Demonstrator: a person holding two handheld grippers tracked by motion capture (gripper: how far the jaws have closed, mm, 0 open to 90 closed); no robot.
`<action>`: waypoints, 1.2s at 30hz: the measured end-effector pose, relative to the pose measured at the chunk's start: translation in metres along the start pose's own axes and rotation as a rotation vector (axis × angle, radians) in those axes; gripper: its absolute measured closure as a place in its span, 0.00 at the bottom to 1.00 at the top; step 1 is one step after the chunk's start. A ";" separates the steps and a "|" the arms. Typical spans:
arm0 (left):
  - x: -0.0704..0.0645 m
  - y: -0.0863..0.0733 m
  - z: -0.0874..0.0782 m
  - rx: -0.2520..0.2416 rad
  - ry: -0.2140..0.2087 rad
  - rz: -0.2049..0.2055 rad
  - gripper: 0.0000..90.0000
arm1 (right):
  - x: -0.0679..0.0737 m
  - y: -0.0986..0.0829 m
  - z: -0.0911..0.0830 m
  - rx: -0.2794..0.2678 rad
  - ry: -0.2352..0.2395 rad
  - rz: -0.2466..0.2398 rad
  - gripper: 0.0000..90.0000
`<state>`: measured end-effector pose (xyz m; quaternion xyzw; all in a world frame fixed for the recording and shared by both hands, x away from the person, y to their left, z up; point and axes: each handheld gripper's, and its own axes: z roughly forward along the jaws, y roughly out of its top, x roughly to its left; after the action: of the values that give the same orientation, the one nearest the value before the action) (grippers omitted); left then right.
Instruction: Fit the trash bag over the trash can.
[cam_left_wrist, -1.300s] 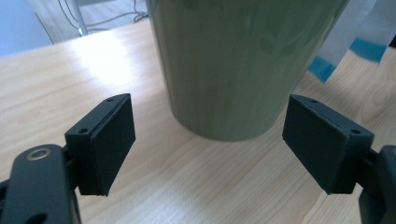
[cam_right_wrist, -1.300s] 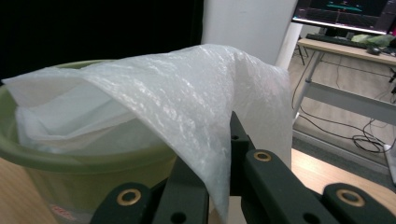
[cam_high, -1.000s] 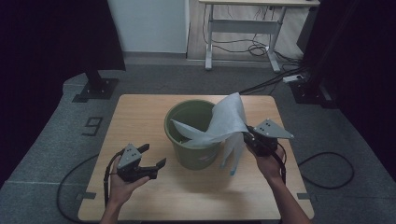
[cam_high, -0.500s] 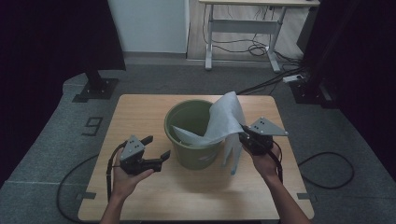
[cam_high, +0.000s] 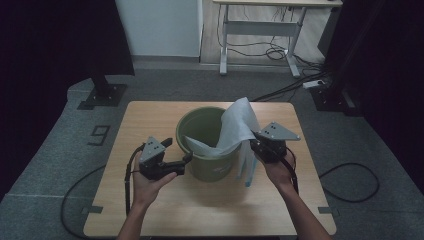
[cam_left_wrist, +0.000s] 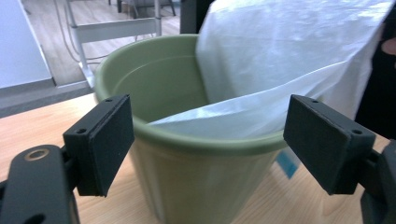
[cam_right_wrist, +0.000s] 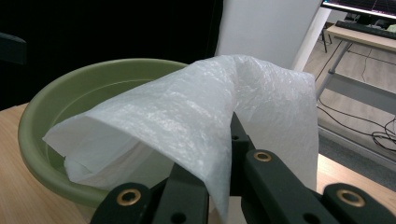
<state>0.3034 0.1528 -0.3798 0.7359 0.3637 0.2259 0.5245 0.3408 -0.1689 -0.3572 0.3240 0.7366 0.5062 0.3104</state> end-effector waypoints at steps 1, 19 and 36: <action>-0.005 0.002 0.004 -0.001 -0.015 0.005 0.18 | 0.002 0.001 0.001 0.007 -0.002 -0.002 0.98; -0.040 0.017 0.038 0.002 -0.078 0.037 0.18 | 0.005 0.004 0.007 0.044 -0.010 0.007 0.98; -0.053 0.026 0.065 0.036 -0.064 0.042 0.23 | 0.004 0.004 0.007 0.042 0.002 0.019 0.98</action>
<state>0.3240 0.0682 -0.3756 0.7597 0.3351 0.2066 0.5177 0.3448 -0.1603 -0.3559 0.3368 0.7444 0.4937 0.2978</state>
